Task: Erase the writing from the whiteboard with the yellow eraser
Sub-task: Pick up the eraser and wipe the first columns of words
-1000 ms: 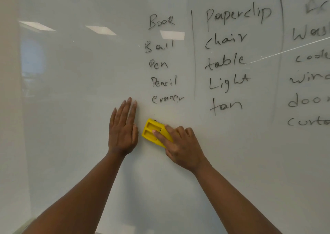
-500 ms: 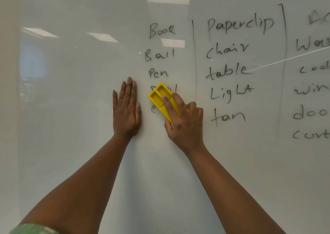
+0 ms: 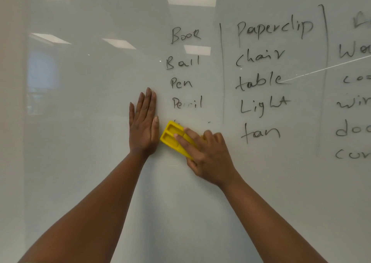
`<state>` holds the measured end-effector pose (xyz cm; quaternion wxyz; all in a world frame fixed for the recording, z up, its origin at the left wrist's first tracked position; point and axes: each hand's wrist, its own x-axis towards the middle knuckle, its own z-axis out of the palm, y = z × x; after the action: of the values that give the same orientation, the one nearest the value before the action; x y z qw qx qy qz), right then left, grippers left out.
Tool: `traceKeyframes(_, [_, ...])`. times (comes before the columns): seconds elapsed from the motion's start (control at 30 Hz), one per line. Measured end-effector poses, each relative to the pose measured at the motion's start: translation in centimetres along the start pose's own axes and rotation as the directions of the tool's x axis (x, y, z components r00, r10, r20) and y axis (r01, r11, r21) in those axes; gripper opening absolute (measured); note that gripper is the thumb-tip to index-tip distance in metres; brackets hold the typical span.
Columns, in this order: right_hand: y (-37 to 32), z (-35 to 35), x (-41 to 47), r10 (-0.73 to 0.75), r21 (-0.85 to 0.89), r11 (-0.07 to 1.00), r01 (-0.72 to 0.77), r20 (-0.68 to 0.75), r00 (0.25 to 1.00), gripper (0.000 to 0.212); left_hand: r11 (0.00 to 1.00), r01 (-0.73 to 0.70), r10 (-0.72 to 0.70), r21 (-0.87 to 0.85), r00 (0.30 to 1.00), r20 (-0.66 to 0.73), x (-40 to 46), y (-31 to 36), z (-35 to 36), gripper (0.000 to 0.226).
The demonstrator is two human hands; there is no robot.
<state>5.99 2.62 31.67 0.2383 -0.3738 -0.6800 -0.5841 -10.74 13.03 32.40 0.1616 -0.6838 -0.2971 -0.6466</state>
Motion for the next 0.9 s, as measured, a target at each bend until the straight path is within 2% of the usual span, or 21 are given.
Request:
traceKeyframes(0.23, [3.2, -1.5, 8.4, 0.217, 0.022, 0.976, -0.216, -0.062, 0.974, 0.056, 0.996, 0.002, 0.002, -0.094, 0.999, 0.046, 0.1, 0.0, -0.7, 0.055])
traceKeyframes(0.37, [2.3, -1.1, 8.6, 0.252, 0.062, 0.967, -0.248, -0.084, 0.964, 0.059, 0.990, 0.022, -0.014, -0.141, 0.998, 0.058, 0.1, 0.2, -1.0, 0.057])
traceKeyframes(0.57, [-0.3, 0.4, 3.6, 0.093, 0.076, 0.993, -0.087, -0.079, 0.992, 0.061, 0.972, 0.071, -0.070, -0.222, 0.997, 0.014, 0.3, 0.6, -1.5, 0.055])
traceKeyframes(0.67, [-0.4, 0.8, 0.1, -0.060, 0.073, 0.995, 0.061, -0.020, 0.998, 0.062, 0.978, 0.059, -0.060, -0.201, 0.998, 0.002, 0.2, 0.7, -1.7, 0.049])
traceKeyframes(0.77, [1.4, 0.4, -2.3, -0.230, 0.045, 0.973, 0.228, 0.025, 0.973, 0.061, 0.984, 0.057, -0.060, -0.167, 0.998, -0.013, 0.3, 0.6, -1.9, 0.048])
traceKeyframes(0.83, [3.2, -0.1, -2.4, -0.253, 0.030, 0.967, 0.252, 0.033, 0.967, 0.062, 0.988, 0.062, -0.068, -0.141, 0.997, -0.039, 0.4, 0.8, -1.8, 0.048])
traceKeyframes(0.9, [5.0, -0.9, -1.1, -0.190, 0.009, 0.982, 0.190, 0.019, 0.982, 0.064, 0.991, 0.066, -0.073, -0.117, 0.996, -0.056, 0.3, 1.1, -1.6, 0.048])
